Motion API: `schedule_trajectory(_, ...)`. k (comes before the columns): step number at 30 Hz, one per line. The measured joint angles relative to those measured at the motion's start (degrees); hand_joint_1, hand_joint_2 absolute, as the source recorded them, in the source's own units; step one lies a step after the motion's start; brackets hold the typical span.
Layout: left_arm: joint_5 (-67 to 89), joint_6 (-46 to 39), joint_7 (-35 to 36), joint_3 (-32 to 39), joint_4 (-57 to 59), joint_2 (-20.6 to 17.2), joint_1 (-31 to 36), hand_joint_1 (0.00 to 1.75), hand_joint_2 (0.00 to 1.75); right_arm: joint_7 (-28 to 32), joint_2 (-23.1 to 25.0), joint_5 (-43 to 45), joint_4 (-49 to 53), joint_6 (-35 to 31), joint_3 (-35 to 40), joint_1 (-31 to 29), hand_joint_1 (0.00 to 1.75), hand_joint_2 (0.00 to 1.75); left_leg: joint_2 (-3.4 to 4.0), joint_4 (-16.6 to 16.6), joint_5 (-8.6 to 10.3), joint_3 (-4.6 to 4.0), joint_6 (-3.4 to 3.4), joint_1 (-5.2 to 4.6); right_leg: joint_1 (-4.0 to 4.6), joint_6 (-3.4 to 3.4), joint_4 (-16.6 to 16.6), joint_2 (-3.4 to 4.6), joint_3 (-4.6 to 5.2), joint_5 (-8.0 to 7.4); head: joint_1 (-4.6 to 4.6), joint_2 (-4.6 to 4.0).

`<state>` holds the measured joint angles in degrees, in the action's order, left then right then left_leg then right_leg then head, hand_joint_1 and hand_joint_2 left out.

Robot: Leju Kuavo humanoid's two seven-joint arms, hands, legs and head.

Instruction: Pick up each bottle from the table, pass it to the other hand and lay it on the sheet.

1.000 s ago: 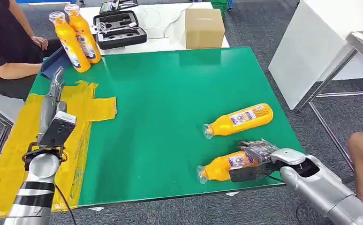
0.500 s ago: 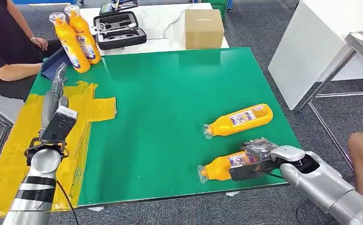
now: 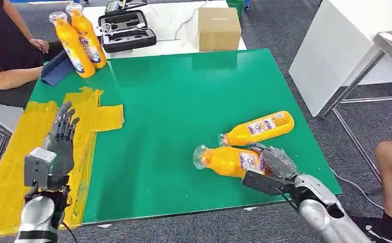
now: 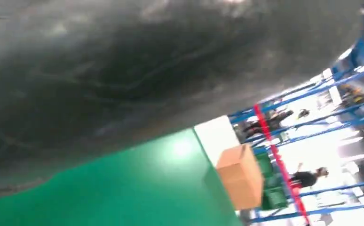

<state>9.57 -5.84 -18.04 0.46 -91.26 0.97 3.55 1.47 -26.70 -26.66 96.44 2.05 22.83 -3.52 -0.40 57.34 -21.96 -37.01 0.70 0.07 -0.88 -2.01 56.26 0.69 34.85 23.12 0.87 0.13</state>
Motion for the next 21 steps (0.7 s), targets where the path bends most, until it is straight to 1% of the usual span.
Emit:
schedule_trajectory(1,-0.38,-0.65,-0.87,-0.24,-1.73,1.09,-1.57,0.0,1.75,1.25,1.53,0.35,2.45,-0.79,-1.79,1.21,1.75,1.75,0.0,0.0,-0.01,-0.04,0.0,0.0,0.01,0.0,0.0,0.0,0.02,0.04,-0.07,0.0)
schedule_trajectory(3,-4.08,-0.94,-1.13,-1.58,-5.05,3.04,-4.65,0.0,1.75,3.23,5.25,0.3,6.69,-2.16,-4.64,3.02,1.75,1.75,-0.04,0.0,-0.11,-0.07,0.03,0.01,0.0,-0.08,-0.02,-0.01,0.04,0.15,-0.09,0.0)
schedule_trajectory(5,-8.63,-0.18,-0.8,-3.82,-7.2,4.26,-6.57,0.0,1.75,4.04,8.64,-0.07,9.28,-2.73,-5.44,3.86,1.75,1.75,-0.04,-0.01,-0.13,-0.08,0.04,0.0,-0.01,-0.07,-0.03,-0.01,0.03,0.15,-0.07,0.0)
schedule_trajectory(9,-11.36,0.24,-0.83,-7.73,-9.17,5.48,-7.42,0.0,1.75,4.04,13.36,-2.25,9.45,-3.36,-4.8,3.81,1.75,1.75,-0.06,-0.02,-0.11,-0.08,0.05,0.0,-0.01,-0.07,-0.02,-0.01,0.02,0.14,-0.09,0.0)
schedule_trajectory(12,-11.83,0.31,-0.83,-9.38,-10.0,5.96,-7.42,0.0,1.75,4.0,15.65,-2.76,9.02,-3.45,-3.9,3.78,1.75,1.75,-0.06,-0.02,-0.06,-0.07,0.06,0.0,-0.01,-0.07,-0.01,-0.01,0.0,0.12,-0.07,0.0)
schedule_trajectory(15,-12.2,0.33,-1.11,-10.12,-10.57,6.16,-7.46,0.0,1.75,3.84,16.94,-2.71,8.51,-3.45,-3.49,3.59,1.75,1.75,-0.06,-0.02,-0.04,-0.07,0.06,0.0,-0.01,-0.08,0.0,-0.01,-0.01,0.11,-0.07,0.0)
schedule_trajectory(18,-8.51,-1.53,-3.99,-11.3,-11.71,6.84,-7.51,0.0,1.75,3.52,18.66,-1.8,6.92,-3.39,-2.22,2.54,1.75,1.75,-0.04,-0.02,-0.04,-0.08,0.06,0.0,-0.01,-0.08,0.0,-0.01,0.0,0.11,-0.07,0.0)
schedule_trajectory(21,-5.37,-2.36,-4.96,-13.58,-12.54,7.45,-7.52,0.0,1.75,3.49,20.56,-0.42,5.34,-3.34,-0.73,0.64,1.75,1.75,-0.05,-0.01,-0.04,-0.09,0.06,0.0,-0.01,-0.08,0.0,-0.02,0.0,0.11,-0.07,0.0)
